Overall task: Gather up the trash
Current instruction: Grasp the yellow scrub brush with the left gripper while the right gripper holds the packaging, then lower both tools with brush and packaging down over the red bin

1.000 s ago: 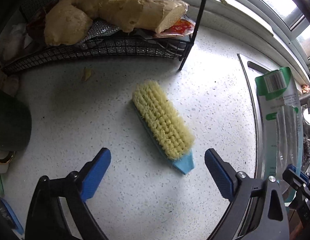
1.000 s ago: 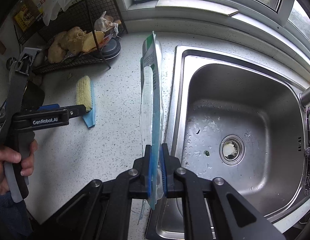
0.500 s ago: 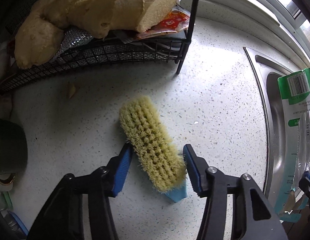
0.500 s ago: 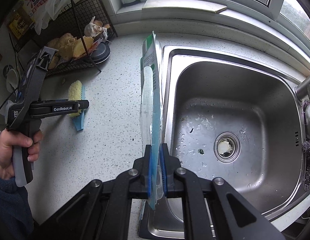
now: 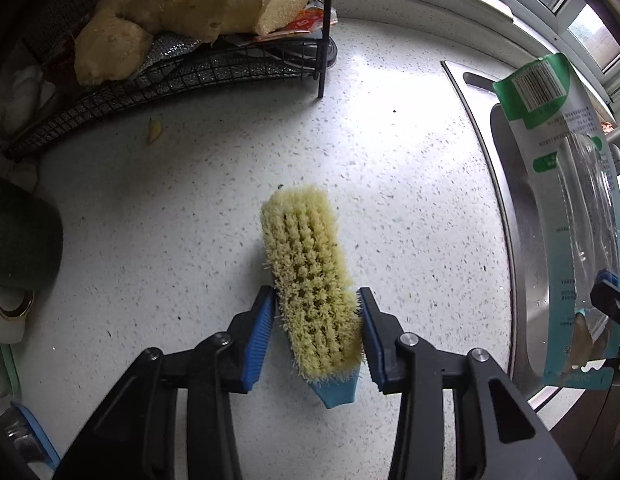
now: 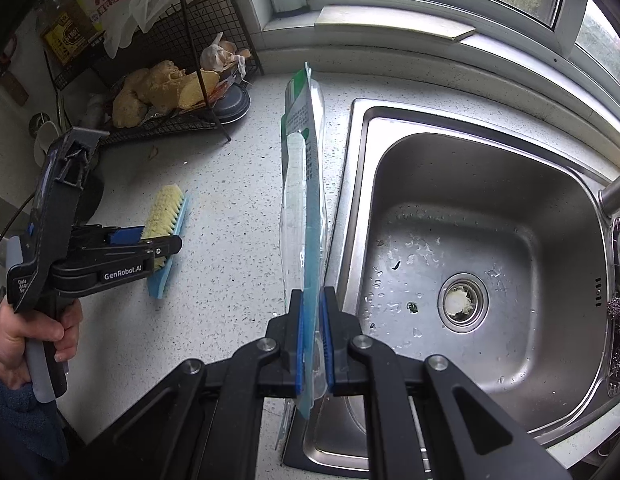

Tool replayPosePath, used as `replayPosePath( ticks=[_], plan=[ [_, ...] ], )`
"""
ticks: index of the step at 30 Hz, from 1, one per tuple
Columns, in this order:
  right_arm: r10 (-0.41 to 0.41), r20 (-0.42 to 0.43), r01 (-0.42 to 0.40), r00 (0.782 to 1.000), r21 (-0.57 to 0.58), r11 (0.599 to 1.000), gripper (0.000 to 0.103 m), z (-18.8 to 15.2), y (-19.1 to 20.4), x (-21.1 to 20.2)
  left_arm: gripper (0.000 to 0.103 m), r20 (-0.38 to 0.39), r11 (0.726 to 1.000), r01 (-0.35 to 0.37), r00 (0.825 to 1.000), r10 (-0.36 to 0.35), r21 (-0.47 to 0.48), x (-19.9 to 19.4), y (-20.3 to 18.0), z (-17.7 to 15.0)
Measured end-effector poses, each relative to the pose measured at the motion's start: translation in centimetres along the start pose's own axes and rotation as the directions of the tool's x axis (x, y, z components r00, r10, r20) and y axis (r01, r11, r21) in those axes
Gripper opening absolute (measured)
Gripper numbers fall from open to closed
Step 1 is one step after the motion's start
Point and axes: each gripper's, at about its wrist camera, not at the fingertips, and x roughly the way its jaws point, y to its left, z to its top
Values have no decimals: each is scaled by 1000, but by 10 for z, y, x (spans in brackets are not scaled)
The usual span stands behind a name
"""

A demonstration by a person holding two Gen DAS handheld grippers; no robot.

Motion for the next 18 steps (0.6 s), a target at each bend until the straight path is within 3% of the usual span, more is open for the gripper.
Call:
replayPosePath(
  ticks=[8, 18],
  plan=[
    [41, 30, -39, 999, -83, 996, 7, -22, 3, -23, 38, 57, 999, -15, 998, 18, -47, -50, -12, -58],
    [132, 69, -113, 989, -229, 967, 7, -82, 5, -69, 38, 135, 992, -83, 986, 96, -97, -131, -78, -168]
  ],
)
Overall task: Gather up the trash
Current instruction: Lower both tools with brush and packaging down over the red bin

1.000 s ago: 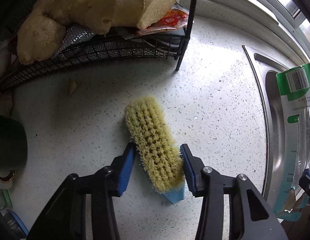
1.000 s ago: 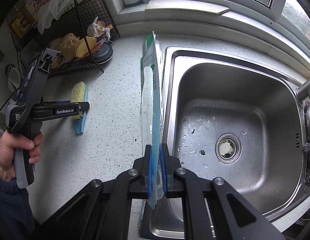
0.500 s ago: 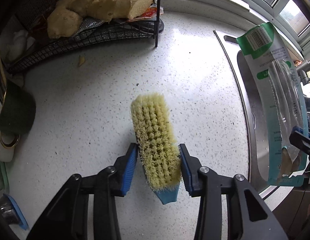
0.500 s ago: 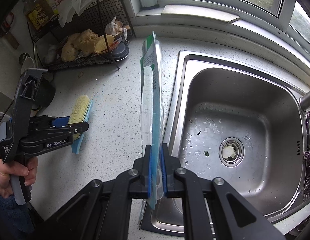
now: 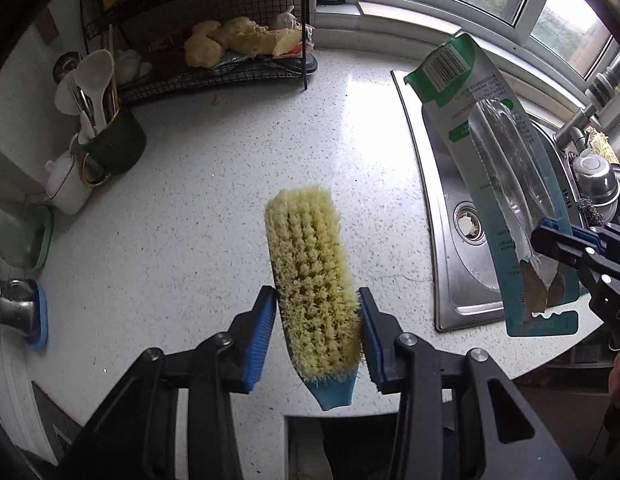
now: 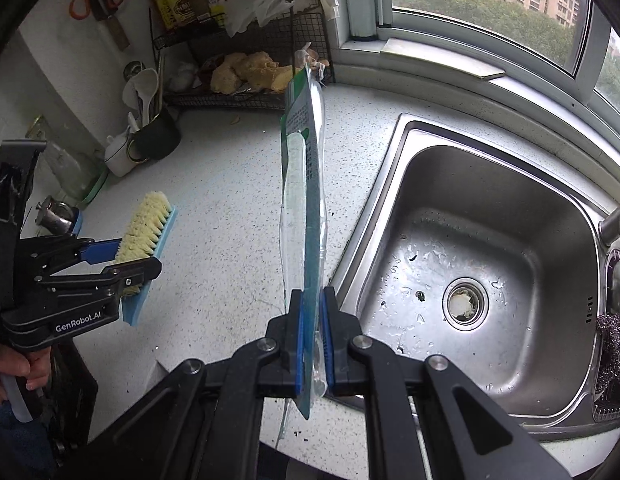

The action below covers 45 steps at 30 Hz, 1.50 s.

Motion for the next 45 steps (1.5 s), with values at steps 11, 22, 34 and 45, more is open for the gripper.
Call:
replayPosePath(
  ticks=[11, 22, 34, 45],
  plan=[
    [76, 25, -73, 997, -111, 991, 7, -87, 4, -42, 38, 65, 998, -9, 998, 14, -70, -66, -54, -116],
    [116, -16, -117, 993, -169, 979, 7, -171, -3, -71, 37, 21, 993, -13, 1000, 16, -118, -71, -111, -207],
    [136, -134, -157, 982, -165, 974, 7, -215, 11, -47, 37, -69, 992, 0, 998, -9, -127, -39, -122, -251],
    [101, -321, -150, 942, -133, 980, 7, -262, 16, 38, 37, -195, 994, 11, 980, -33, -113, 53, -112, -285]
  ],
)
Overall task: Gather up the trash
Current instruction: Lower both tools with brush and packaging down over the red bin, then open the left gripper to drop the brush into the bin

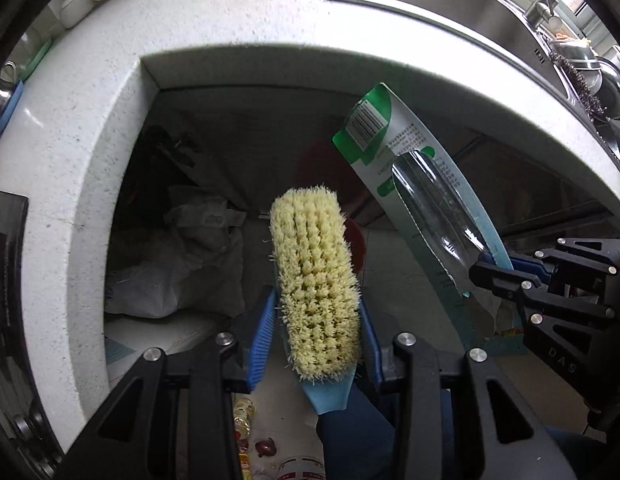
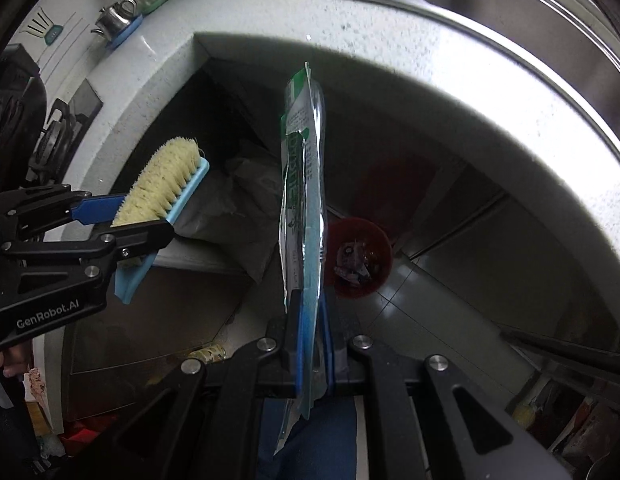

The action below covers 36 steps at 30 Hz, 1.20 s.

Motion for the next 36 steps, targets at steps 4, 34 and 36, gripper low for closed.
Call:
replayPosePath(
  ticks=[4, 34, 36],
  plan=[
    [-10, -48, 11, 999, 25, 1000, 7, 5, -9, 41, 37, -34, 1000, 24, 999, -23, 13, 47, 1, 2],
    [6, -264, 40, 965, 168, 985, 7, -30, -94, 258, 53, -189, 978, 118, 978, -85, 171, 330, -28, 24],
    [10, -270, 37, 963, 168, 985, 7, -31, -97, 257, 79, -179, 977, 115, 980, -82, 181, 328, -30, 24]
  ],
)
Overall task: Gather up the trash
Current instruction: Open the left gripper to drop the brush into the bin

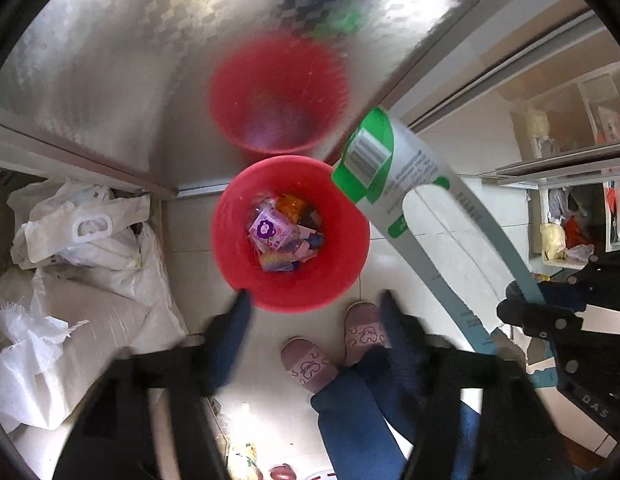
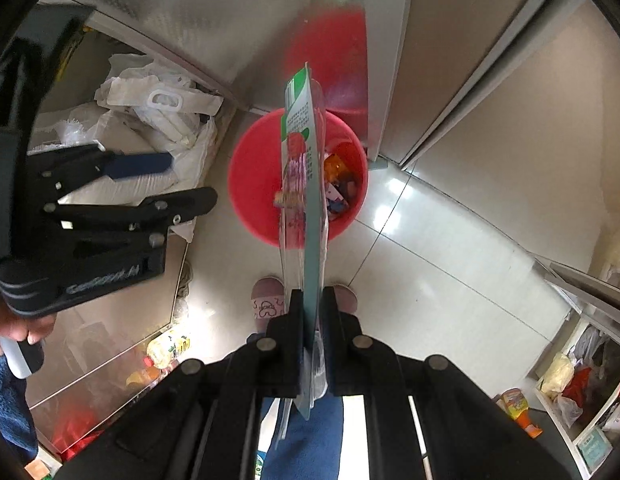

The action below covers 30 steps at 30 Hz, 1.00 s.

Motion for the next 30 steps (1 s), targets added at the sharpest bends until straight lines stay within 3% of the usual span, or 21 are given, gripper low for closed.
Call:
replayPosePath(
  ticks=[4, 13, 17, 30],
  plan=[
    [2, -13, -2, 1000, 1, 1000, 7, -1, -3, -3, 83, 35, 999, -43, 998, 43, 17, -9, -4, -1],
    [-9, -36, 8, 999, -28, 1000, 7, 8, 3, 3, 88, 80, 998, -32, 996, 36, -46, -21, 15, -11],
    [-8, -50, 6, 999, -48, 999, 7, 13, 5, 12, 103, 90, 998, -38, 995, 43, -59, -24, 18, -16],
    [-30, -134, 19, 990, -78, 997, 8, 34, 17, 58, 103, 62, 991, -49, 996, 58, -128, -15, 39, -37]
  ],
)
